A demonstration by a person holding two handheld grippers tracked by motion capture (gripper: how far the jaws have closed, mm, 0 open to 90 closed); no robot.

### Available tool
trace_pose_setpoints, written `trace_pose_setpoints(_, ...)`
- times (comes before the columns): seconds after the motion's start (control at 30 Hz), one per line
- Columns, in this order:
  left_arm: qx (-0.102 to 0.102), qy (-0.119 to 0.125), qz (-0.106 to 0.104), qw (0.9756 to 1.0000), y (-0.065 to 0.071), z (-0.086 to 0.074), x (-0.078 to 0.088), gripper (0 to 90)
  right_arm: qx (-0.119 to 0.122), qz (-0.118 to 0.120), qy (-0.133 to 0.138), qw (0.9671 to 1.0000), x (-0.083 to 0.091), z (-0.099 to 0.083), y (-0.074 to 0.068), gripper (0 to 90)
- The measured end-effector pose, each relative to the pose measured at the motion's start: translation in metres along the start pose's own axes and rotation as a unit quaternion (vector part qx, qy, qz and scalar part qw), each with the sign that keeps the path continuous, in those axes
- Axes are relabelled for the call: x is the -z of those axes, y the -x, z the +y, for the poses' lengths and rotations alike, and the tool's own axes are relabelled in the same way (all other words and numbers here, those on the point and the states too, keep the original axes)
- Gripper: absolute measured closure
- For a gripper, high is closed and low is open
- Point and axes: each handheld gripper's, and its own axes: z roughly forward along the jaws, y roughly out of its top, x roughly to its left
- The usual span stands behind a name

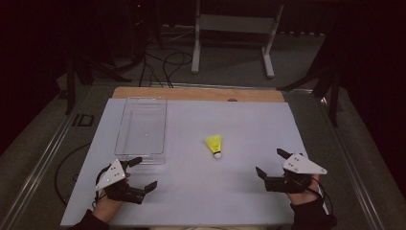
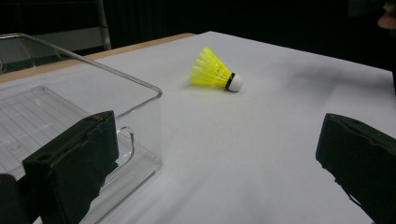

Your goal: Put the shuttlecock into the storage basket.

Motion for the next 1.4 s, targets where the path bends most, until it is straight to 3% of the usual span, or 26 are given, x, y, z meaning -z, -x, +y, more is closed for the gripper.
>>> trace_pose_setpoints(0.53, -0.002, -0.003, -0.003, 1.0000, 0.001, 0.000, -0.001, 0.0, 0.012, -0.012, -0.002, 0.9999, -0.002, 0.039, -0.004, 7.7)
trace_pose_setpoints(0.8, -0.003, -0.002, -0.003, 1.0000, 0.001, 0.000, -0.001, 0.0, 0.032, -0.006, 0.002, 0.9995, -0.013, 0.057, -0.012, 7.8)
trace_pose_setpoints(1.4, -0.005, -0.003, -0.009, 0.9999, 0.002, 0.000, -0.001, 0.0, 0.033, 0.014, 0.003, 0.9993, -0.045, 0.081, -0.030, 8.4)
